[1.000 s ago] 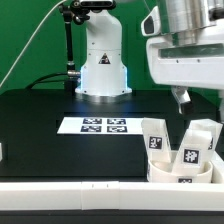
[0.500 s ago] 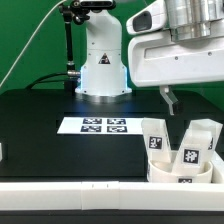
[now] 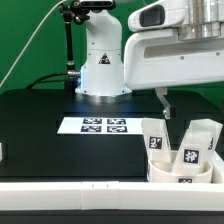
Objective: Assemble stool
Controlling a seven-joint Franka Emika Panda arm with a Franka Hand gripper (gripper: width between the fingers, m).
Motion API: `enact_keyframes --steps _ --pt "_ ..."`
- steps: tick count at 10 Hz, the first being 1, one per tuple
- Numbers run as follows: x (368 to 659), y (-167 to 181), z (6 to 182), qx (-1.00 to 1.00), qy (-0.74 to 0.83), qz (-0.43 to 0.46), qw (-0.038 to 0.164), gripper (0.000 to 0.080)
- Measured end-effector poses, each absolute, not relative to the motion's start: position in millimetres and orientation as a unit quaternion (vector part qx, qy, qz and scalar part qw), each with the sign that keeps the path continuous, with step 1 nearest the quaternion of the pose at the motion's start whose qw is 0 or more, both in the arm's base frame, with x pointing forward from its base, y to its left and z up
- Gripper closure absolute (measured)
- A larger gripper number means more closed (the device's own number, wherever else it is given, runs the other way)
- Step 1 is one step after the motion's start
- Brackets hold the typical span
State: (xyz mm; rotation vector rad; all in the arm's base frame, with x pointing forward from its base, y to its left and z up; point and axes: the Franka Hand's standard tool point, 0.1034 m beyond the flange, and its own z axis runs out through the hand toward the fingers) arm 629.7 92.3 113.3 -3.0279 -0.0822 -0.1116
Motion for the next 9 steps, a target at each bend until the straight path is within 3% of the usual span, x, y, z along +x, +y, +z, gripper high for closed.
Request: enact_keyframes --steps 4,6,9 --pt "630.8 87.2 113.2 -0.991 -0.120 -0.043 0.045 0.0150" --pt "628.5 85.3 106.3 -0.954 -0.294 -0.056 0.018 0.0150" --pt "621.5 91.1 97.1 -0.902 -0.429 -0.031 -0.015 0.0150"
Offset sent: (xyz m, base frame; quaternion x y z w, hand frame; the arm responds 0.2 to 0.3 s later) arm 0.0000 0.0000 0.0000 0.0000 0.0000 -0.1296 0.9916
